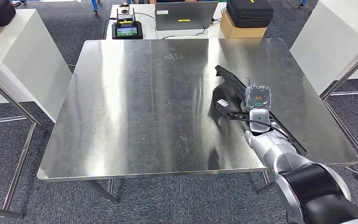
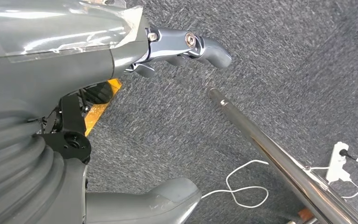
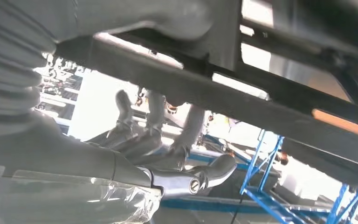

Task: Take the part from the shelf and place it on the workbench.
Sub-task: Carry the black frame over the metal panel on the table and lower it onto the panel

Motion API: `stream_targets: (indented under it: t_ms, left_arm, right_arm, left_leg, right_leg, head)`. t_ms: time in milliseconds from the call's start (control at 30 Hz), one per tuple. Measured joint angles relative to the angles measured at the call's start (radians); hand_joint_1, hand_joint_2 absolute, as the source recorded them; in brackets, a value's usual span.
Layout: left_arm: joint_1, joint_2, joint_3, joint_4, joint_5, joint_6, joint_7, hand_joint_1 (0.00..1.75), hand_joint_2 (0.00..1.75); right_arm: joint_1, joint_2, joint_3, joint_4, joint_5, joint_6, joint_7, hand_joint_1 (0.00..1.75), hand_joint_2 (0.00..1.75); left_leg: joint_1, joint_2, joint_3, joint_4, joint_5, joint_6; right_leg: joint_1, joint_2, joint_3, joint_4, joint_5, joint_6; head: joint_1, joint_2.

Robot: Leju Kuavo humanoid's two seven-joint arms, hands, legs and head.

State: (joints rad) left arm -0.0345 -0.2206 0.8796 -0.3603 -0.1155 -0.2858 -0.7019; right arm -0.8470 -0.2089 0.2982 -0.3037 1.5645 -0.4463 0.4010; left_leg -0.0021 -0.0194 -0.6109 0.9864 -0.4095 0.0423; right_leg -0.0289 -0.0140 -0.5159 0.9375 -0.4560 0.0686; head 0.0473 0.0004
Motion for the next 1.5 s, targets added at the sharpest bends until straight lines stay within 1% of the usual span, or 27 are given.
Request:
stream_targets:
  t_ms: [233, 400, 533, 633, 700, 767, 833, 900, 967, 1000, 1067, 1133, 1267, 1367, 1433, 1500]
  left_arm:
    - [-0.003, 0.004, -0.002, 0.03, -0.006, -0.004, 0.0, 0.0, 1.75]
    - [-0.008, 0.008, -0.007, 0.047, -0.02, -0.017, 0.0, 0.0, 1.75]
    - [-0.015, 0.013, -0.007, 0.06, -0.033, -0.028, 0.0, 0.0, 1.75]
    - [-0.017, 0.016, -0.007, 0.066, -0.044, -0.036, 0.0, 0.0, 1.75]
    - [-0.018, 0.017, -0.007, 0.069, -0.051, -0.038, 0.0, 0.0, 0.87]
    - [-0.019, 0.017, -0.007, 0.071, -0.056, -0.039, 0.0, 0.0, 0.0]
    - [-0.019, 0.017, -0.007, 0.072, -0.061, -0.037, 0.0, 0.0, 0.0]
    - [-0.019, 0.017, -0.007, 0.07, -0.061, -0.035, 0.0, 0.0, 0.0]
    - [-0.018, 0.015, -0.005, 0.065, -0.052, -0.037, 0.0, 0.0, 0.0]
    - [-0.018, 0.014, -0.004, 0.062, -0.046, -0.038, 0.0, 0.0, 0.0]
    - [-0.017, 0.012, 0.0, 0.056, -0.036, -0.038, 0.0, 0.0, 0.0]
    - [-0.016, 0.01, 0.002, 0.052, -0.031, -0.037, 0.0, 0.0, 0.0]
    - [-0.013, 0.006, 0.004, 0.042, -0.022, -0.021, 0.0, 0.0, 0.0]
    - [-0.012, 0.003, 0.004, 0.032, -0.019, 0.025, 0.0, 0.0, 0.0]
    - [-0.011, 0.001, 0.004, 0.028, -0.018, 0.053, 0.0, 0.0, 0.0]
    - [-0.012, 0.0, 0.007, 0.031, -0.008, 0.068, 0.0, 0.0, 0.0]
  right_arm:
    - [0.03, -0.006, -0.002, 0.009, 0.006, -0.004, 0.017, 0.0, 0.0]
    - [0.047, -0.013, -0.017, 0.009, 0.004, -0.023, 0.008, 0.0, 0.0]
    - [0.058, -0.012, -0.048, 0.008, -0.001, -0.059, -0.044, 0.0, 0.0]
    - [0.066, -0.002, -0.088, -0.003, -0.027, -0.112, -0.125, 0.0, 0.0]
    - [0.072, 0.012, -0.127, -0.019, -0.081, -0.155, -0.22, 0.0, 0.0]
    - [0.08, 0.037, -0.182, -0.045, -0.216, -0.165, -0.386, 0.0, 0.0]
    - [0.089, 0.074, -0.255, -0.083, -0.398, -0.128, -0.578, 0.0, 0.0]
    - [0.105, 0.118, -0.322, -0.14, -0.564, -0.07, -0.742, 0.0, 0.0]
    - [0.136, 0.163, -0.359, -0.232, -0.713, -0.015, -0.878, 0.0, 0.0]
    - [0.158, 0.185, -0.363, -0.293, -0.773, 0.006, -0.922, 0.0, 0.0]
    - [0.21, 0.221, -0.344, -0.432, -0.853, 0.029, -0.953, 0.0, 0.0]
    - [0.26, 0.239, -0.304, -0.564, -0.895, 0.031, -0.949, 0.0, 0.0]
    - [0.345, 0.246, -0.206, -0.792, -0.978, 0.022, -0.963, 0.0, 0.0]
    - [0.404, 0.247, -0.143, -0.952, -1.074, 0.018, -0.987, 0.0, 0.0]
    - [0.439, 0.248, -0.107, -1.051, -1.139, 0.017, -1.001, 0.0, 0.0]
    - [0.471, 0.249, -0.087, -1.133, -1.173, -0.005, -1.017, 0.0, 0.0]
  left_leg:
    - [0.0, 0.0, 0.0, 0.0, 0.0, 0.0]
    - [0.0, 0.0, 0.0, 0.0, 0.0, 0.0]
    - [0.0, 0.0, 0.0, 0.0, 0.0, 0.0]
    - [0.0, 0.0, 0.0, 0.0, 0.0, 0.0]
    - [0.0, 0.0, 0.0, 0.0, 0.0, 0.0]
    - [0.0, 0.0, 0.0, 0.0, 0.0, 0.0]
    - [0.0, 0.001, 0.0, 0.0, 0.0, 0.0]
    - [0.0, 0.001, 0.0, 0.0, 0.0, 0.0]
    - [0.001, 0.001, 0.0, 0.0, 0.0, 0.0]
    - [0.001, 0.001, 0.0, 0.0, 0.0, 0.0]
    - [0.001, 0.0, 0.0, 0.0, 0.0, 0.0]
    - [0.002, 0.0, 0.0, 0.0, 0.0, 0.0]
    - [0.002, 0.001, -0.001, 0.0, 0.0, 0.0]
    - [0.001, 0.0, -0.001, 0.0, 0.0, 0.0]
    - [0.001, 0.0, -0.001, 0.0, 0.0, 0.0]
    - [-0.001, 0.0, -0.001, 0.002, -0.004, 0.003]
  right_leg:
    - [0.0, 0.001, 0.0, 0.0, 0.0, 0.0]
    - [0.0, 0.001, 0.0, 0.0, 0.0, 0.0]
    - [0.0, 0.001, 0.0, 0.0, 0.0, 0.0]
    - [0.0, 0.001, 0.0, 0.001, 0.0, 0.0]
    - [0.0, 0.001, 0.0, 0.001, 0.0, 0.0]
    - [0.0, 0.001, 0.0, 0.001, 0.0, 0.0]
    - [0.0, 0.001, 0.0, 0.002, 0.0, 0.0]
    - [0.0, 0.001, 0.0, 0.002, 0.0, 0.0]
    - [0.001, 0.001, 0.0, 0.002, 0.0, 0.0]
    - [0.001, 0.001, 0.0, 0.002, 0.0, -0.001]
    - [0.001, 0.001, -0.001, 0.002, -0.001, -0.001]
    - [0.001, 0.001, -0.002, 0.002, -0.001, -0.001]
    - [0.001, 0.001, -0.003, 0.002, -0.001, -0.001]
    - [0.001, 0.001, -0.003, 0.002, -0.001, -0.001]
    - [0.001, 0.001, -0.005, 0.002, -0.001, -0.001]
    - [-0.002, 0.001, -0.005, 0.0, -0.002, 0.001]
  head:
    - [0.0, 0.0]
    - [0.0, 0.0]
    - [0.0, 0.0]
    - [0.0, 0.0]
    - [0.0, 0.0]
    - [0.0, 0.0]
    - [0.0, 0.0]
    - [0.0, 0.0]
    - [0.0, 0.0]
    - [0.0, 0.0]
    - [0.0, 0.0]
    - [0.0, 0.0]
    - [0.0, 0.0]
    - [0.0, 0.0]
    - [0.0, 0.0]
    - [0.0, 0.0]
